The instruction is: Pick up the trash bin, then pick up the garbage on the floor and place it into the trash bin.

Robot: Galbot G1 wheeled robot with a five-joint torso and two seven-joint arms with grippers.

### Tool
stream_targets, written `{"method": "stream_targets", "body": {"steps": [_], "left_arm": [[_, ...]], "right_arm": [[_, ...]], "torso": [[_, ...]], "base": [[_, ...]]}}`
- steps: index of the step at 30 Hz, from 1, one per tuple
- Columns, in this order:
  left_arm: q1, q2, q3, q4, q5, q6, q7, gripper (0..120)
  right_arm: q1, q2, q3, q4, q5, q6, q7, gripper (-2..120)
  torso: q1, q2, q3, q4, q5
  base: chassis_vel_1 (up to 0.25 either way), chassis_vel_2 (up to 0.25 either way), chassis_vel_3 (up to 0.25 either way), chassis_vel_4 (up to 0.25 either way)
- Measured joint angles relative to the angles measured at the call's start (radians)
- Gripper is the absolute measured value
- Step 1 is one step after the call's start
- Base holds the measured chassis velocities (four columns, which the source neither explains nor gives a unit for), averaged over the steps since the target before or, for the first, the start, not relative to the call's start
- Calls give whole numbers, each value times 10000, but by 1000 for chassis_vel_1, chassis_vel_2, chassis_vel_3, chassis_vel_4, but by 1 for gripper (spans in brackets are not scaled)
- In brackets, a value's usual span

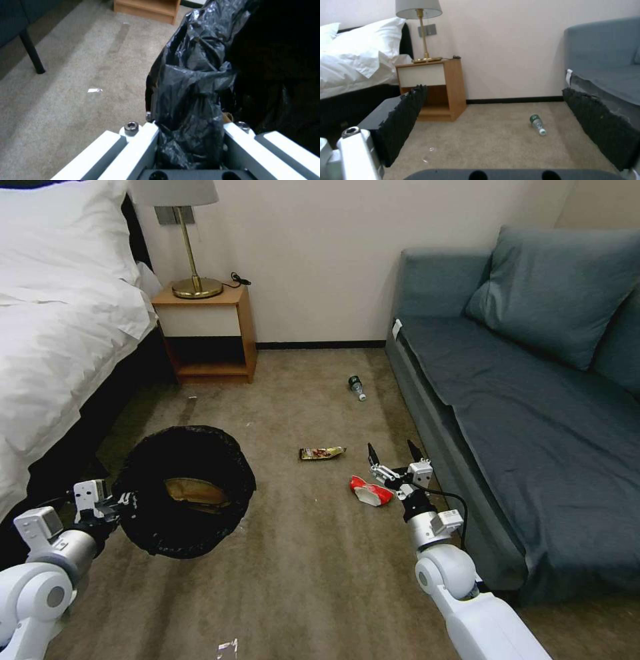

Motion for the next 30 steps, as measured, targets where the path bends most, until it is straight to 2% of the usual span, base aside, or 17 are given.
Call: {"method": "stream_targets", "body": {"steps": [30], "left_arm": [[-75,26,27,-3,-109,-26,-123,0]], "right_arm": [[-20,26,-162,-204,-61,300,-29,100]], "torso": [[0,0,0,-2,0]], "base": [[-89,86,84,-86]]}}
